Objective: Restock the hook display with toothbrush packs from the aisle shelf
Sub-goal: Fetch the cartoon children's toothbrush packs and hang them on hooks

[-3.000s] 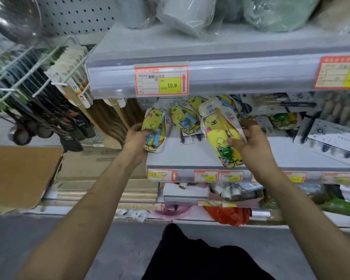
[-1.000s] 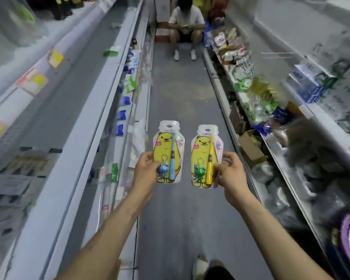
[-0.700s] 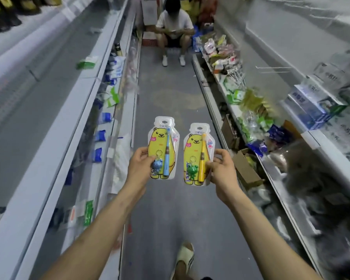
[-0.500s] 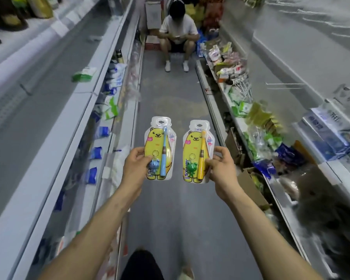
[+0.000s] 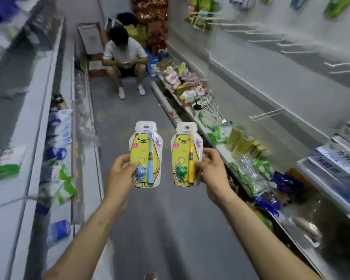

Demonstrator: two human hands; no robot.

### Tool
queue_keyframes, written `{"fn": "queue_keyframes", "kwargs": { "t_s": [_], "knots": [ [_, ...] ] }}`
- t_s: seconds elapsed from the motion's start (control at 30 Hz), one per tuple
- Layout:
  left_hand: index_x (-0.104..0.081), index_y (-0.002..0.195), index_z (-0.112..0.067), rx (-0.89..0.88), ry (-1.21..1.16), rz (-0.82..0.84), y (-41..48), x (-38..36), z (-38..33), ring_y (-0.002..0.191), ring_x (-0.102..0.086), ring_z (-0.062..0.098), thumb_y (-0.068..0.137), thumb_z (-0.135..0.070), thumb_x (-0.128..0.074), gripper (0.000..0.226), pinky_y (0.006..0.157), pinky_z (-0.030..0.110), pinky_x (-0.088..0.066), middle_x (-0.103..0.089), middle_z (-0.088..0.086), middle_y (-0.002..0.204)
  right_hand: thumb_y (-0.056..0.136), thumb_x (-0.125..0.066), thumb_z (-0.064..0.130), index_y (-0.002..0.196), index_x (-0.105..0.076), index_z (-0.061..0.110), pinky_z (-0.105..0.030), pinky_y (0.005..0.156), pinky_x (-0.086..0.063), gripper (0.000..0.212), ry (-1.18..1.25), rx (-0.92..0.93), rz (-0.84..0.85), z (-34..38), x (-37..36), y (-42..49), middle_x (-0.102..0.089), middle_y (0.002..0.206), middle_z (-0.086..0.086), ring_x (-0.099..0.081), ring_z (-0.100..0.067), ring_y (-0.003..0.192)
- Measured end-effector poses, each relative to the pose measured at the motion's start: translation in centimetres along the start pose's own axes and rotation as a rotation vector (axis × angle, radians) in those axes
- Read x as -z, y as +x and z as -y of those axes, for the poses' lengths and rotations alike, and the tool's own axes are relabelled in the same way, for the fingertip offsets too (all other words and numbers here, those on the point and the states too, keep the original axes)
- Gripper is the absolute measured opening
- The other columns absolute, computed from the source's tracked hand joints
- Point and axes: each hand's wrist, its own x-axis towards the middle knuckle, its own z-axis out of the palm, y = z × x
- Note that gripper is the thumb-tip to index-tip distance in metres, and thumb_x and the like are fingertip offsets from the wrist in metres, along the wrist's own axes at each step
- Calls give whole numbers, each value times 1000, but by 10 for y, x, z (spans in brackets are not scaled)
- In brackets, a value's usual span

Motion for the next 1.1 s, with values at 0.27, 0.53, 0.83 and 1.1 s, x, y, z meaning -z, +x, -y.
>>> {"fn": "queue_keyframes", "kwargs": {
  "t_s": [0.27, 0.53, 0.83, 1.1],
  "knots": [
    [-66, 109, -19, -57, 7, 173, 171, -61, -75, 94, -75, 26, 100, -2, -61, 20, 86, 43, -57, -78, 8, 110, 94, -49, -9, 120, -56, 16, -29, 41, -46, 38, 35, 74, -138, 61, -42, 126, -77, 103, -15, -68, -25, 59],
    [-64, 111, -13, -83, 14, 310, 321, -159, -134, 74, -75, 11, 101, 0, -57, 18, 65, 30, -57, -79, 6, 102, 101, -46, -3, 123, -55, 17, -32, 45, -57, 31, 90, 103, -276, 104, -64, 277, -77, 103, -12, -72, -23, 68],
    [-64, 120, -10, -104, 23, 454, 456, -247, -199, 90, -76, 25, 100, 0, -57, 23, 79, 42, -61, -77, 14, 112, 101, -50, -2, 114, -57, 23, -37, 66, -61, 29, 53, 163, -441, 159, -77, 402, -77, 107, -4, -76, -19, 91],
    [-64, 125, -14, -144, 42, 749, 563, -333, -259, 95, -78, 21, 103, -6, -59, 24, 72, 35, -62, -80, 3, 108, 100, -53, 0, 114, -61, 27, -52, 89, -62, 31, 82, 269, -709, 218, -83, 484, -77, 109, 1, -75, -19, 101]
  ]
}}
